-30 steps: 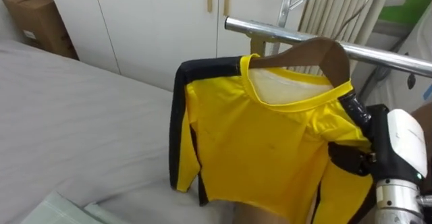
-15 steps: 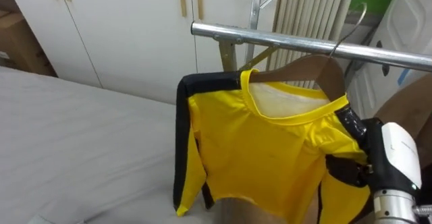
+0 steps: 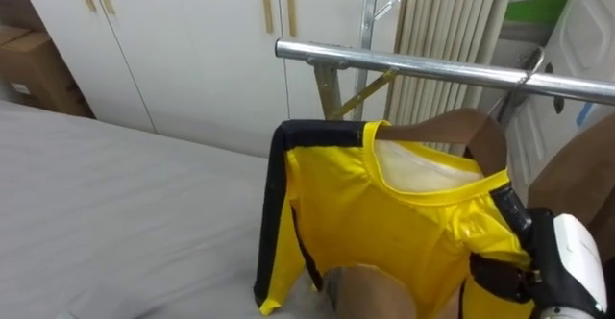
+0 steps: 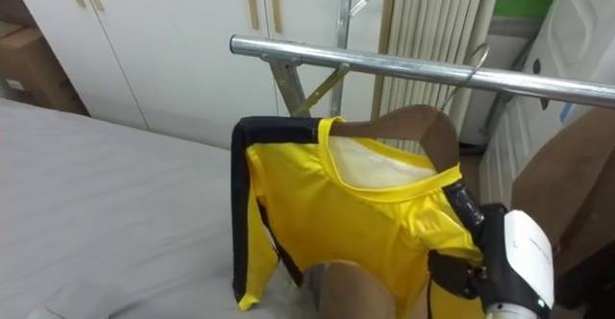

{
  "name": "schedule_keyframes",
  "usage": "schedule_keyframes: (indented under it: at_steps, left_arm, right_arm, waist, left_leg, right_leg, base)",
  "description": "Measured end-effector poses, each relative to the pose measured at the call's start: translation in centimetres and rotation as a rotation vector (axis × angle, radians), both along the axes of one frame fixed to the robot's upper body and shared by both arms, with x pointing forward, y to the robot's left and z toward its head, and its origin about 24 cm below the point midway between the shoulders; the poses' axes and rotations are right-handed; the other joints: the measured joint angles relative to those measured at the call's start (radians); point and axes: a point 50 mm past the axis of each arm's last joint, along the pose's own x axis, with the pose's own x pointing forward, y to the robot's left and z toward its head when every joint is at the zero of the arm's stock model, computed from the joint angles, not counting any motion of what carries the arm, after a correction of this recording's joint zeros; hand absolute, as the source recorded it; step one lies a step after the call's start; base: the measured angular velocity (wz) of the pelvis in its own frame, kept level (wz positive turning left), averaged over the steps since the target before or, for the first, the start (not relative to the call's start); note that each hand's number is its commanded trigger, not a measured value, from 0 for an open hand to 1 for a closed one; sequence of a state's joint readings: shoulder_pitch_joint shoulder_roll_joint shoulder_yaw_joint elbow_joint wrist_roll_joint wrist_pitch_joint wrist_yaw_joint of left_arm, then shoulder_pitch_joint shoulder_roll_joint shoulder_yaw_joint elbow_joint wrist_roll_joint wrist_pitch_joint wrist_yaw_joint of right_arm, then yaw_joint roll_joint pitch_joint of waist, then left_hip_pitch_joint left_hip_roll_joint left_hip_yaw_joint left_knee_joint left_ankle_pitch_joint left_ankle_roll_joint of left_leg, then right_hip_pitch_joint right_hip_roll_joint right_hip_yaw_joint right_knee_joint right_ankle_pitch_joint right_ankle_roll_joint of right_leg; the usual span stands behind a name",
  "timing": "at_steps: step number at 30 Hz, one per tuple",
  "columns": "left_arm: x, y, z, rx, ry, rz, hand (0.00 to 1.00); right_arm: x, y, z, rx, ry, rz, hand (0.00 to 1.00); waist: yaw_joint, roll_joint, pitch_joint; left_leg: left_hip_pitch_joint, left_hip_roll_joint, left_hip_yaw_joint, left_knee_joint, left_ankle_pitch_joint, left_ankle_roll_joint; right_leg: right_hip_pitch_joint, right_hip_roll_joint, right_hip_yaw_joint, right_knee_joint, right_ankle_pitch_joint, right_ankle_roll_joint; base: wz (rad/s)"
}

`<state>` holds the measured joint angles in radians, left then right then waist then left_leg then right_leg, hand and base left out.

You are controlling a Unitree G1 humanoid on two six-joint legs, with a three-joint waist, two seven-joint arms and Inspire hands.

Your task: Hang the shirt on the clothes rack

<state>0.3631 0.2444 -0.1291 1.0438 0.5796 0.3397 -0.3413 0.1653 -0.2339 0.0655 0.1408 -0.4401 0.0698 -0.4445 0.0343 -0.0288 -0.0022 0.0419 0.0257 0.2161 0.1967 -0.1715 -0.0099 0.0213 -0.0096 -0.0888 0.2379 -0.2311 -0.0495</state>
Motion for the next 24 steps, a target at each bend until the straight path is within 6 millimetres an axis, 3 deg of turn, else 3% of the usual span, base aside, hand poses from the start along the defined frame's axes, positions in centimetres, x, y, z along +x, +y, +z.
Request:
schedule_keyframes:
  at_steps: [11,24]
  left_arm:
    - [-0.1,-0.7,-0.3,0.026,-0.041,0.041,0.00]
    - [0.6,-1.0,-0.7,0.099,-0.113,0.119,0.00]
  right_arm:
    - [-0.1,-0.1,-0.3,-0.002,0.009,-0.002,1.00]
    - [-0.7,0.0,-2.4,0.038,0.045,-0.049,1.00]
  waist:
    - [0.000,0.001,-0.0010]
    - [0.001,-0.003,-0.0053]
  left_leg:
    - [0.004,0.001,0.000,-0.002,0.000,0.000]
    - [0.036,0.002,-0.013,-0.004,-0.001,-0.001]
  right_leg:
    - [0.003,0.001,-0.001,-0.001,0.000,0.000]
    - [0.055,0.002,-0.012,-0.035,0.008,0.001]
  base:
    - [0.00]
    - [0.02]
